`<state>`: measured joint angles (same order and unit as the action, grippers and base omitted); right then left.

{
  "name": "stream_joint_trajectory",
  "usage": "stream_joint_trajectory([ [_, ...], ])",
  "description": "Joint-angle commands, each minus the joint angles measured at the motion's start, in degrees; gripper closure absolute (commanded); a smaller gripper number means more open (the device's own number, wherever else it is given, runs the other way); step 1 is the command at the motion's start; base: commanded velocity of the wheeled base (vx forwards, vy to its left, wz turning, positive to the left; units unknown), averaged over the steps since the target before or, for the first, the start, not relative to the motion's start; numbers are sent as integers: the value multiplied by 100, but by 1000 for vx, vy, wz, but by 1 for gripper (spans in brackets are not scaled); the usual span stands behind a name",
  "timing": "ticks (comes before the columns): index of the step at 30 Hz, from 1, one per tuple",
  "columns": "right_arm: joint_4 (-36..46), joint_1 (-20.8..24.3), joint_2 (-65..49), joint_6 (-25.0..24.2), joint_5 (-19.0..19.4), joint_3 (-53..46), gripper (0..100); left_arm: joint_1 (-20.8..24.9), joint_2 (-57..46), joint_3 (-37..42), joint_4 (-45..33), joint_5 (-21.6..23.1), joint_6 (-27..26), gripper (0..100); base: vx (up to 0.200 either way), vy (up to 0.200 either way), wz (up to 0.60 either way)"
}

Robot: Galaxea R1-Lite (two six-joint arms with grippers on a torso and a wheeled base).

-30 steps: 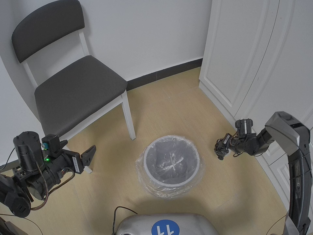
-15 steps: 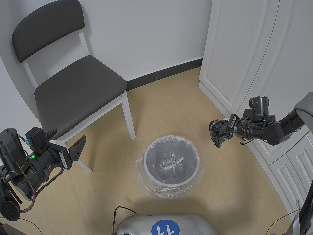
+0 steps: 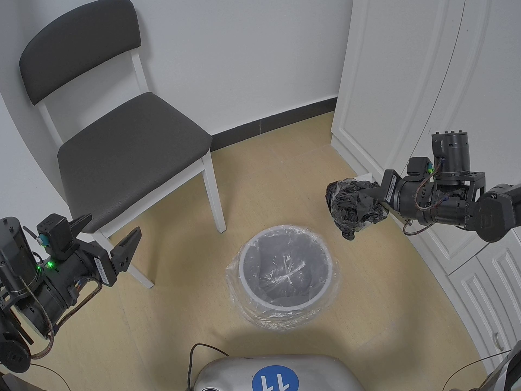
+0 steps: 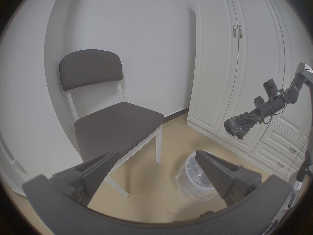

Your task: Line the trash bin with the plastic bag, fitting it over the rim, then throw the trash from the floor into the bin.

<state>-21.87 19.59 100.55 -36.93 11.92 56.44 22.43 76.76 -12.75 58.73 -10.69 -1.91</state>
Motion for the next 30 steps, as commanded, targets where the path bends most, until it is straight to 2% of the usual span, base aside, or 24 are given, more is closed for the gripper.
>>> stream_joint_trajectory([
  [1,-19,458,-580,-34,-23,-221,100,51,-48,10,15,-12,-2,0,0,0,0],
  [6,-72,994,-853,-183,-32,-292,100,42,-48,-8,15,-12,-2,0,0,0,0],
  [8,-81,1073,-861,-227,-32,-257,100,33,-39,-26,15,-12,-2,0,0,0,0],
  [9,-98,1249,-782,-306,-23,-72,100,25,-30,-43,15,-12,-2,0,0,0,0],
  [13,-10,1495,-255,-394,-67,605,100,25,-100,-17,33,-21,-28,0,0,0,0],
  [17,-19,1680,-106,-746,-102,455,100,33,-188,-43,15,-12,-72,0,0,0,0],
  [25,-107,1601,633,-1018,-120,596,100,68,-197,-8,24,-12,-169,0,0,0,0],
  [30,-705,1223,1019,-1880,-15,737,100,68,-144,10,15,-3,-169,0,0,0,0],
])
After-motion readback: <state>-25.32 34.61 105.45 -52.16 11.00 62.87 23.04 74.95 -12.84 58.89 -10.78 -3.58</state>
